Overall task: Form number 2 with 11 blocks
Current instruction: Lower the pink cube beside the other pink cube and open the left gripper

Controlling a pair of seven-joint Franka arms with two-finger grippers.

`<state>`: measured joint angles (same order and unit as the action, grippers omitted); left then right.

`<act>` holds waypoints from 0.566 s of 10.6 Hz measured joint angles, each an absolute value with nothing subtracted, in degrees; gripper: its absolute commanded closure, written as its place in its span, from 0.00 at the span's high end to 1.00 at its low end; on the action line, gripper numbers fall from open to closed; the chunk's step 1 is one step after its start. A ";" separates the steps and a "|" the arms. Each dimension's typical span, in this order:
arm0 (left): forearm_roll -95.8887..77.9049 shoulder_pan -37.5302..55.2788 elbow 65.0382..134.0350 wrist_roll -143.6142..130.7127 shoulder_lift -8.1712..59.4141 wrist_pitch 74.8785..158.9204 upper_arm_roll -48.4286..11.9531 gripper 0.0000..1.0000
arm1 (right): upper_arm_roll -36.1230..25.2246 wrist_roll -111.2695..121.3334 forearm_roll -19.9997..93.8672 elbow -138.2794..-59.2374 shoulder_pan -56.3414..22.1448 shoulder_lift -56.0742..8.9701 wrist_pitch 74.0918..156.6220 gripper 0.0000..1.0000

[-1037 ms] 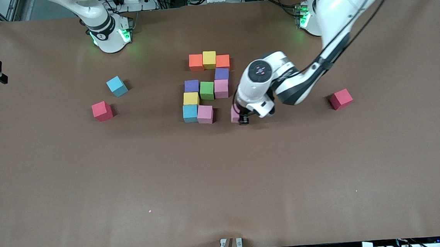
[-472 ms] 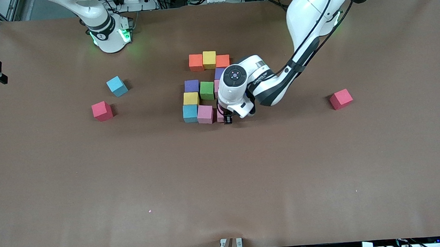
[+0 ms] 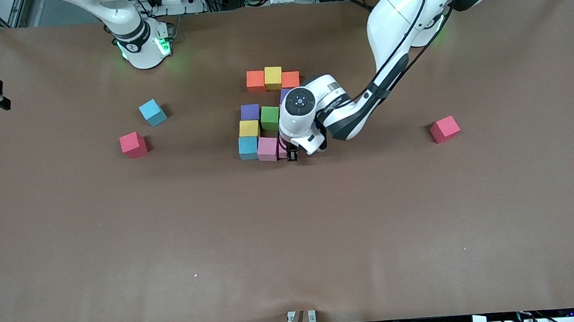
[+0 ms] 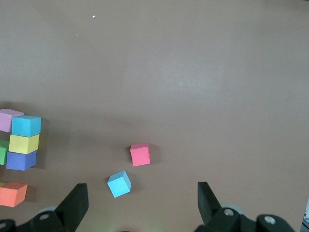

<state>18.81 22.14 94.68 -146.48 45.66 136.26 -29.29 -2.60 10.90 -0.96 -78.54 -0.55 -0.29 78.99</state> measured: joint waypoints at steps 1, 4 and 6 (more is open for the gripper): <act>18.81 22.46 94.50 -146.48 45.88 136.26 -28.94 0.00 | -2.54 10.90 -0.96 -78.54 -0.57 -0.29 78.99 1.00; 18.81 23.30 94.12 -146.48 46.43 136.26 -28.30 0.00 | -2.47 10.90 -0.96 -78.54 -0.59 -0.29 78.99 1.00; 18.81 23.44 94.04 -146.48 46.45 136.26 -28.19 0.06 | -2.47 10.90 -0.96 -78.54 -0.59 -0.30 78.99 1.00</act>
